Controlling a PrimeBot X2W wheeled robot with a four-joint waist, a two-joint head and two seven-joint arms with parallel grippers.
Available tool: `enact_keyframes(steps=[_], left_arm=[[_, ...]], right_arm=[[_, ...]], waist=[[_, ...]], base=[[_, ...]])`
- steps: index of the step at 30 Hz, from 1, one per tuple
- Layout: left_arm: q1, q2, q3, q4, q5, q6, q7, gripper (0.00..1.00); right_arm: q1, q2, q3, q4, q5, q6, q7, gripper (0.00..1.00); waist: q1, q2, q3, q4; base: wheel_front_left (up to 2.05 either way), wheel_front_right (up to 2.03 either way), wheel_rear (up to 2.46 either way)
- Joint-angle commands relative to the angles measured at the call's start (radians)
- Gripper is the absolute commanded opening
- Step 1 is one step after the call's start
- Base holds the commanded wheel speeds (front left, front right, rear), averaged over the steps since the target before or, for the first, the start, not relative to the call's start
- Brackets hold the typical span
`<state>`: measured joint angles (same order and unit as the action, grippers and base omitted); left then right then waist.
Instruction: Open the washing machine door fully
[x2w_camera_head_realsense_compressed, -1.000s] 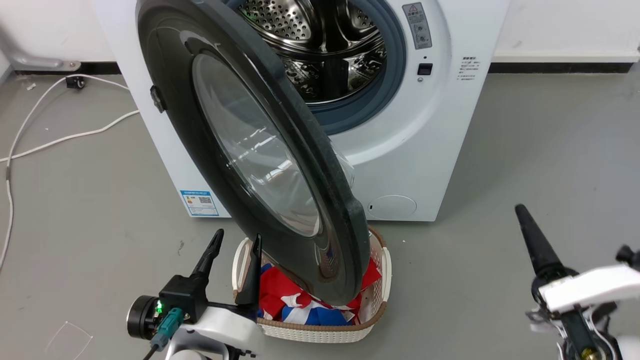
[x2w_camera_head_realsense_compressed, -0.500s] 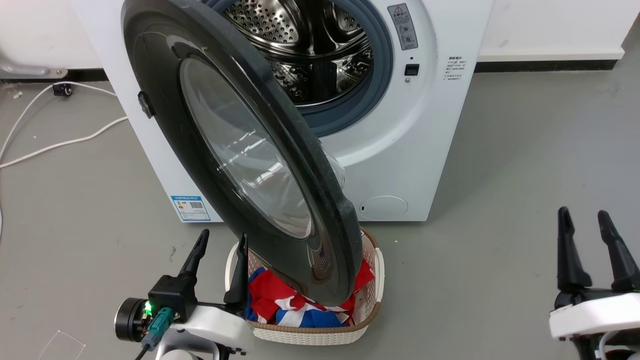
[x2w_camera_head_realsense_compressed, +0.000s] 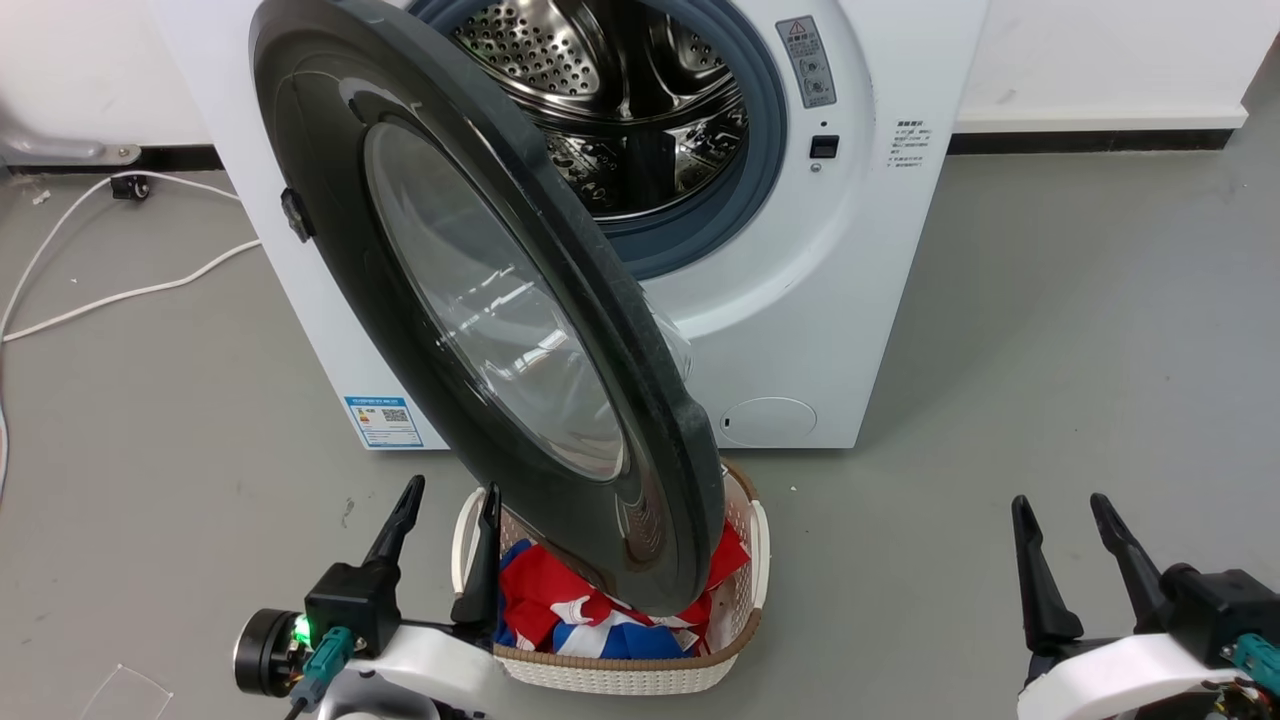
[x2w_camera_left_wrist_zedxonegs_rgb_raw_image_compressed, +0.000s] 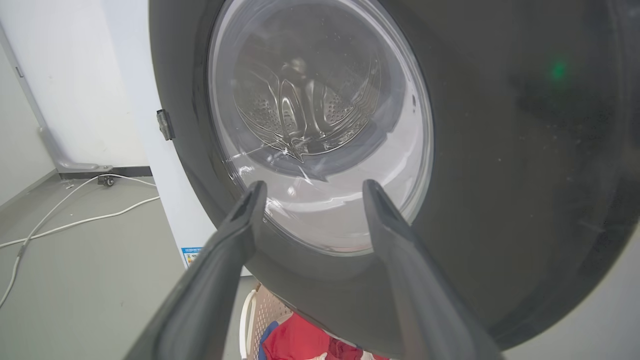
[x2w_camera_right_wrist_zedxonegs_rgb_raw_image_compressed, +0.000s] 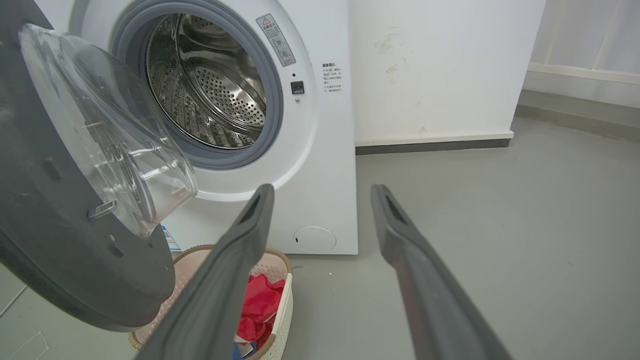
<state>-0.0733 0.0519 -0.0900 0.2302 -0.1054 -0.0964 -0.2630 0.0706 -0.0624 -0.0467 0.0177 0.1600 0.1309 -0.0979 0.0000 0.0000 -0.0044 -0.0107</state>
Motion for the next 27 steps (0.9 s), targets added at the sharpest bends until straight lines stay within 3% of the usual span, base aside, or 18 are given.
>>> enact_keyframes(steps=[1,17,18,19,20,27], left_arm=[[0.008,-0.001,-0.002,0.004,0.001,-0.001,-0.003,1.00],[0.003,-0.001,-0.003,0.019,-0.015,0.002,-0.003,1.00],[0.001,-0.001,-0.002,0.019,-0.017,0.003,-0.003,0.77],[-0.001,-0.001,-0.002,0.019,-0.018,0.003,-0.003,0.15],[-0.003,-0.001,-0.001,0.018,-0.021,0.003,-0.003,0.00],[-0.013,-0.002,0.009,0.005,-0.022,0.018,-0.003,0.00]], right_arm=[[-0.015,0.003,0.003,0.008,-0.009,0.000,-0.007,1.00],[-0.023,0.007,0.012,-0.003,-0.034,0.000,0.006,1.00],[-0.021,0.007,0.013,-0.006,-0.038,0.000,0.006,1.00],[-0.020,0.007,0.013,-0.008,-0.042,0.000,0.009,1.00],[-0.019,0.008,0.014,-0.010,-0.044,0.000,0.011,1.00],[-0.011,0.009,0.015,-0.024,-0.055,0.000,0.024,1.00]], waist=[[0.0000,0.0000,0.000,-0.001],[0.0000,0.0000,-0.003,-0.003],[0.0000,0.0000,-0.003,-0.003],[0.0000,0.0000,-0.003,-0.002],[0.0000,0.0000,-0.004,-0.002],[0.0000,0.0000,-0.002,0.004]], base=[[0.00,0.00,0.00],[0.00,0.00,0.00],[0.00,0.00,0.00],[0.00,0.00,0.00],[0.00,0.00,0.00],[0.00,0.00,0.00]])
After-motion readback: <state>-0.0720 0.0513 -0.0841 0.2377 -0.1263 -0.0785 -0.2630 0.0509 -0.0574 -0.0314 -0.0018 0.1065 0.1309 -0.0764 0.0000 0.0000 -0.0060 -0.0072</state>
